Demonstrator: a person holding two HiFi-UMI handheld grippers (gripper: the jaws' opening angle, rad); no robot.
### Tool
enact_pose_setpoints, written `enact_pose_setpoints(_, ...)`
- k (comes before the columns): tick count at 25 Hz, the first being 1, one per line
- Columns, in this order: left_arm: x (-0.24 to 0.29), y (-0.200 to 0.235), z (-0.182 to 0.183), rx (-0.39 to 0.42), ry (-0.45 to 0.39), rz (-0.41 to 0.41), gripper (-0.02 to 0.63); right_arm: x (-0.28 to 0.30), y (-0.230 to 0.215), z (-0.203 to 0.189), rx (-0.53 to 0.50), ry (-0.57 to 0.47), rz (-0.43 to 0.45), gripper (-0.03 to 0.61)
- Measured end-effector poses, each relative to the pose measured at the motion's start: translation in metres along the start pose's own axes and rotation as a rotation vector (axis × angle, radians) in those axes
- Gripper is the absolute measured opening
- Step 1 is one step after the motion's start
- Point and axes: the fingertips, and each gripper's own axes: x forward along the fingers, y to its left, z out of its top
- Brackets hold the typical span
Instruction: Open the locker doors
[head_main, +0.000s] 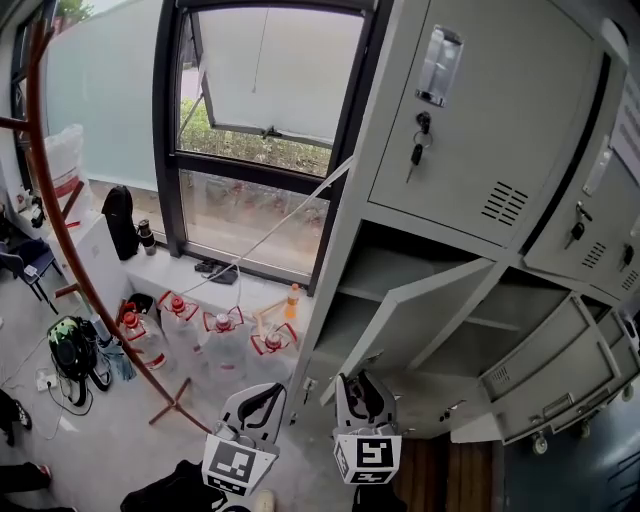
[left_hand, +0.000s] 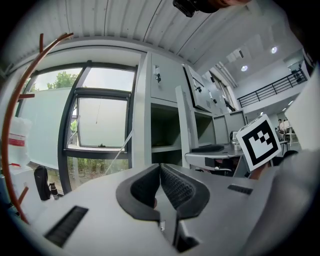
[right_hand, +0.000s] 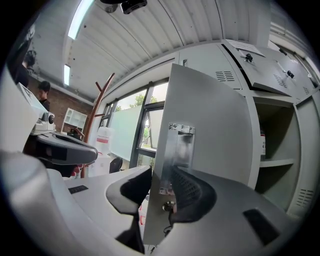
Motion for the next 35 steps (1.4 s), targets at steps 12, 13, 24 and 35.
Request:
enact_pose_setpoints(12, -0.005, -0.060, 0.011, 0.024, -0.014, -0.045, 0.026, -0.064, -0.019, -0.008, -0.001, -0.006, -0.020, 0.147)
enact_pose_setpoints(13, -0.006, -0.066, 0.013, 0.025, -0.022, -0.043, 0.026, -0.070, -0.021, -0.009, -0.003, -0.005, -0.018, 0.147)
enact_pose_setpoints(24, -0.016, -0.143, 0.028, 0.042, -0.029, -0.065, 0.026, -0.136, -0.058, -0.018, -0.012, 0.007, -0.030, 0.119)
enact_pose_setpoints(35, -0.016, -0.195, 0.034, 0.044, -0.037, -0.084, 0.026, -0.179, -0.100, -0.028, -0.017, 0.026, -0.078, 0.091)
